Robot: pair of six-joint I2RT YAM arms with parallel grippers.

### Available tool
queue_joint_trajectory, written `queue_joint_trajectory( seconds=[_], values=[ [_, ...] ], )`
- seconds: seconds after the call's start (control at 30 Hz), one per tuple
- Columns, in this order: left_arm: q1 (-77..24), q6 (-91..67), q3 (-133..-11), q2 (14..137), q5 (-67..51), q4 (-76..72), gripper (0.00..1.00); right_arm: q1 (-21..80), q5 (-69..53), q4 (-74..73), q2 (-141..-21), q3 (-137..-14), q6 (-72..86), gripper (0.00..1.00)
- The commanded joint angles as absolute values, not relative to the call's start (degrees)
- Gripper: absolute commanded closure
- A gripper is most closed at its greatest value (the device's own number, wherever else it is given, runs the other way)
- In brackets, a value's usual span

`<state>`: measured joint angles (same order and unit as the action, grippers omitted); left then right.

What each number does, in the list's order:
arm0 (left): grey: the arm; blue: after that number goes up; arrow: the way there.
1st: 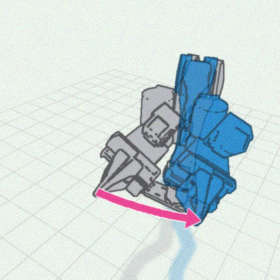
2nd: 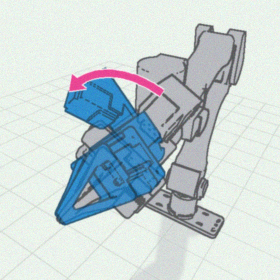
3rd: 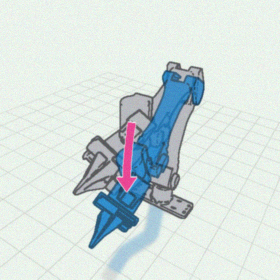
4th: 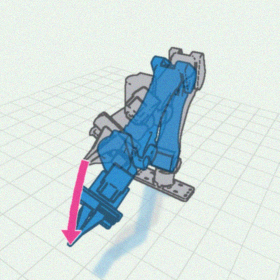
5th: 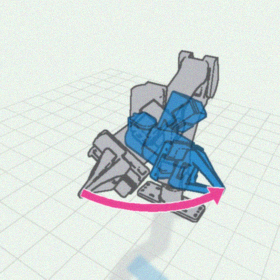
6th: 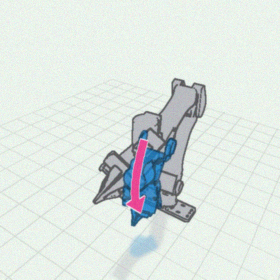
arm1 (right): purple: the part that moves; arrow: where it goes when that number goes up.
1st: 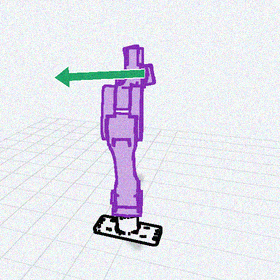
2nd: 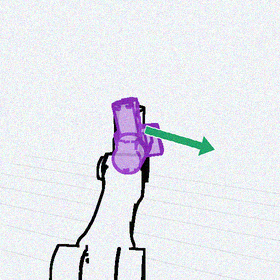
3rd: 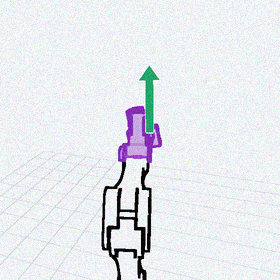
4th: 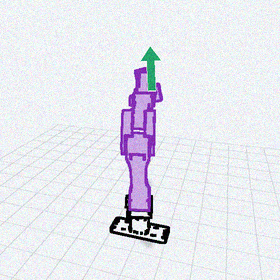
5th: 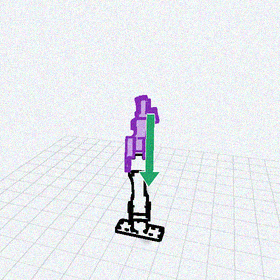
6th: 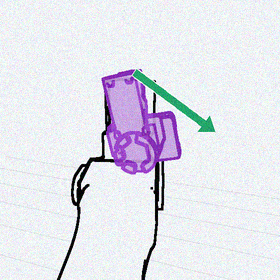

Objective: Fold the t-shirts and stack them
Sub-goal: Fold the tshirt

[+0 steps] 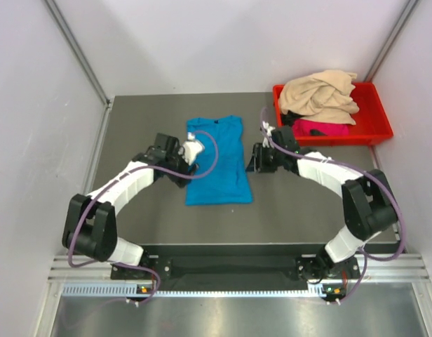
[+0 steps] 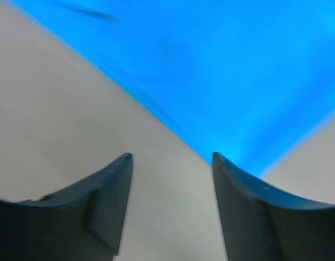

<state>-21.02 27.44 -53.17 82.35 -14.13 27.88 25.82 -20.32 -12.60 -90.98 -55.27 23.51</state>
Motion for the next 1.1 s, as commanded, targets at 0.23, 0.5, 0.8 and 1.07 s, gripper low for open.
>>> queue_joint_trajectory(
  seconds=[0.23, 0.5, 0.8, 1.07],
  values=[
    [-16.4, 11.4, -59.5, 94.0, -14.9, 6.4, 0.36, 26.2, -16.3, -7.0, -108.3, -71.4, 22.7, 0.62],
    [-16.2, 11.5, -60.9, 101.2, -12.9, 0.4, 0.38, 26.2, -17.1, -7.3, -114.3, -75.1, 22.7, 0.71],
    [-16.1, 12.4, -58.4, 100.3, -17.5, -6.2, 0.47, 26.1, -17.0, -7.0, -114.4, -74.6, 23.0, 0.87],
    [-16.0, 14.9, -62.1, 103.3, -19.4, 1.9, 0.76, 25.4, -16.4, -7.1, -113.1, -74.0, 22.9, 0.9]
  ],
)
